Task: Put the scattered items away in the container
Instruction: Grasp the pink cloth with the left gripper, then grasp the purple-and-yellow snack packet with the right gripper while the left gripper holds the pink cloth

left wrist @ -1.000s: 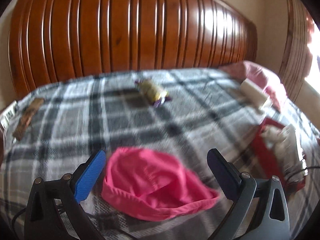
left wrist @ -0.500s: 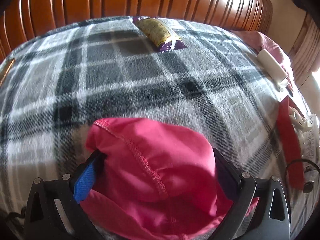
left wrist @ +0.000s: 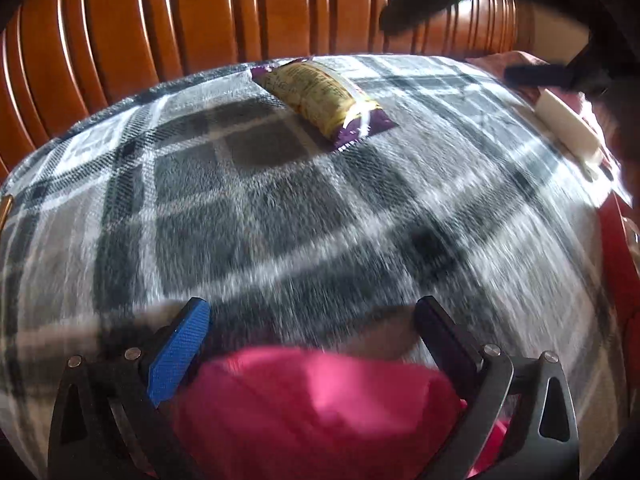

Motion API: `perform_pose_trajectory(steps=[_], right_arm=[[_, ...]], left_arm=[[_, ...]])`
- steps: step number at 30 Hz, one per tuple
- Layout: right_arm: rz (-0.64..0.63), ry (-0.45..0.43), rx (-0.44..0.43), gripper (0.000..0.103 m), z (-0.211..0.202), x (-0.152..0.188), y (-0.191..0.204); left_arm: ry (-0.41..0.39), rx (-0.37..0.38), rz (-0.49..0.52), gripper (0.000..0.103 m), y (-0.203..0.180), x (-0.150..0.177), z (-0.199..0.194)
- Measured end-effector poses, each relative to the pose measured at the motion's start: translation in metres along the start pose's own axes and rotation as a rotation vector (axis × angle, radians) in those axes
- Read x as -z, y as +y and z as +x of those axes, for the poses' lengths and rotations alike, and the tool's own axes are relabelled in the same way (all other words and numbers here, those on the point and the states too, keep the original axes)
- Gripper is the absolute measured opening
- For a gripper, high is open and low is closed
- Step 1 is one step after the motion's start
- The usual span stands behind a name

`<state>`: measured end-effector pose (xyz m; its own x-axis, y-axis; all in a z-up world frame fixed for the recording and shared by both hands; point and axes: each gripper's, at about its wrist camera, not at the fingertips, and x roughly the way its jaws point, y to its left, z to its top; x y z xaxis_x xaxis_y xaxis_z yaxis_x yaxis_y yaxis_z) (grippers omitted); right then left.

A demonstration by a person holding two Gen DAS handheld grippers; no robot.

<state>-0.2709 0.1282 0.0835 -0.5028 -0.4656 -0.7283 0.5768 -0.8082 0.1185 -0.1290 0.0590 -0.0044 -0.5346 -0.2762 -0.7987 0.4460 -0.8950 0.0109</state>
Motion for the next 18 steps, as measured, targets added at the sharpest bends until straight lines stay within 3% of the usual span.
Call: perform_pose_trajectory(steps=[1,4,6,8,13,16,17,18], right_arm=[[0.057,0.017,0.006,0.103,0.012,-0.002,-0.004],[0.176,0.056,-0.109,0.103,0.044,-0.008,-0.012],[0.19,0.079,-0.139,0.103,0.062,-0.011,-0.009],[0.108,0.1,-0.126,0.103,0.077,-0.012,0.005],[-0.267,0.118,0.002,0.103,0.108,0.0,0.053],[-0.384,0.09,-0.02,0.084,0.113,0.007,0.068],[-0.386,0.079,-0.05,0.064,0.11,0.007,0.069],[-0.376,0.074,-0.065,0.053,0.108,0.005,0.069]], left_arm=[[-0.011,-0.011,-0.008,0.103,0.002,-0.003,0.003],[-0.019,-0.021,-0.013,0.103,0.004,-0.008,0.01],[-0.02,-0.022,-0.012,0.103,0.004,-0.008,0.01],[-0.019,-0.028,-0.006,0.103,0.005,-0.008,0.008],[0.024,0.004,0.041,0.103,0.011,-0.005,0.001],[0.033,0.036,0.061,0.103,0.019,-0.001,-0.005],[0.029,0.039,0.078,0.103,0.02,0.001,-0.007],[0.026,0.038,0.095,0.103,0.02,0.003,-0.008]])
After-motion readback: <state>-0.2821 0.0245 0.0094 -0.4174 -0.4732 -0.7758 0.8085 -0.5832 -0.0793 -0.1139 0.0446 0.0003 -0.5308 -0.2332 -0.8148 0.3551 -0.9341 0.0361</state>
